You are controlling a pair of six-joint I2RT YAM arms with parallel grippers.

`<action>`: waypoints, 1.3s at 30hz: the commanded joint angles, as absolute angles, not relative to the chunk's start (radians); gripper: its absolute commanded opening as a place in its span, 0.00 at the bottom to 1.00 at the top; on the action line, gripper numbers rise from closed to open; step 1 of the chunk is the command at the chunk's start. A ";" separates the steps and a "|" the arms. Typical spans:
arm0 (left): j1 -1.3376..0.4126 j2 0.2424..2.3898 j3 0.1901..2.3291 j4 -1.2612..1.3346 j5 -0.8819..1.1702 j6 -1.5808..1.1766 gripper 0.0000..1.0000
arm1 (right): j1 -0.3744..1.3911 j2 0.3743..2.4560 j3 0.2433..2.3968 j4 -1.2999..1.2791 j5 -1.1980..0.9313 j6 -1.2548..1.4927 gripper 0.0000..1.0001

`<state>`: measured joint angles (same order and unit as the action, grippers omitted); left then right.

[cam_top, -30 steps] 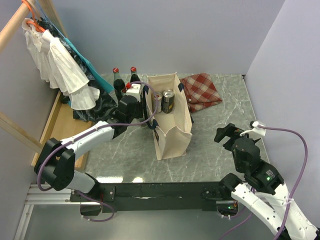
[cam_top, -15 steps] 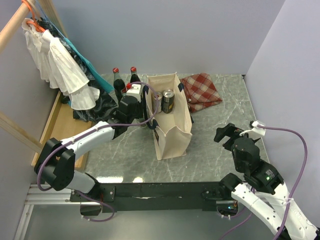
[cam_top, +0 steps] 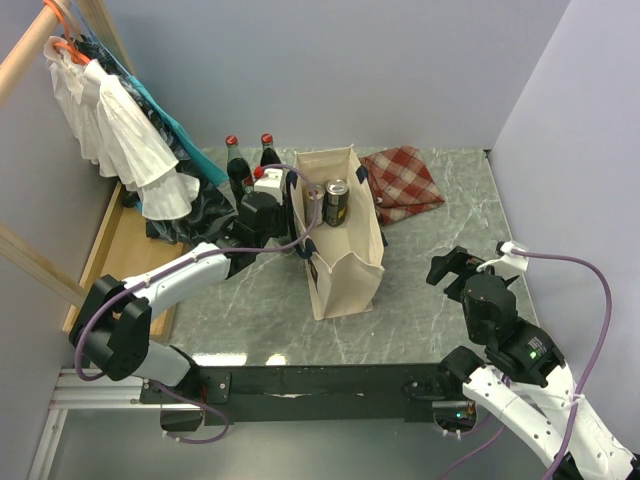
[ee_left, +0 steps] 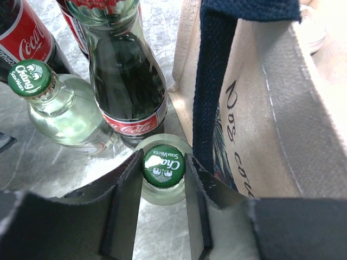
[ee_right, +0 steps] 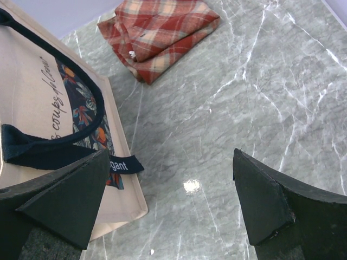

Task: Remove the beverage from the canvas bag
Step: Place the drink at the center of the board.

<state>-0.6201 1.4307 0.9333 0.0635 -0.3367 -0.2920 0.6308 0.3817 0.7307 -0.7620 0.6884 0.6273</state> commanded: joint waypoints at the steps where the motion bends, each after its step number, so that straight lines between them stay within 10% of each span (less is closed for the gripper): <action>1: -0.627 1.414 1.002 0.175 -0.350 -0.298 0.42 | 0.637 0.394 0.730 -0.729 0.706 0.624 1.00; 19: -0.627 1.393 1.022 0.152 -0.365 -0.295 0.51 | 0.635 0.396 0.732 -0.733 0.707 0.627 1.00; 39: -0.627 1.267 1.247 0.003 -0.302 -0.233 0.91 | 0.635 0.425 0.730 -0.724 0.675 0.612 1.00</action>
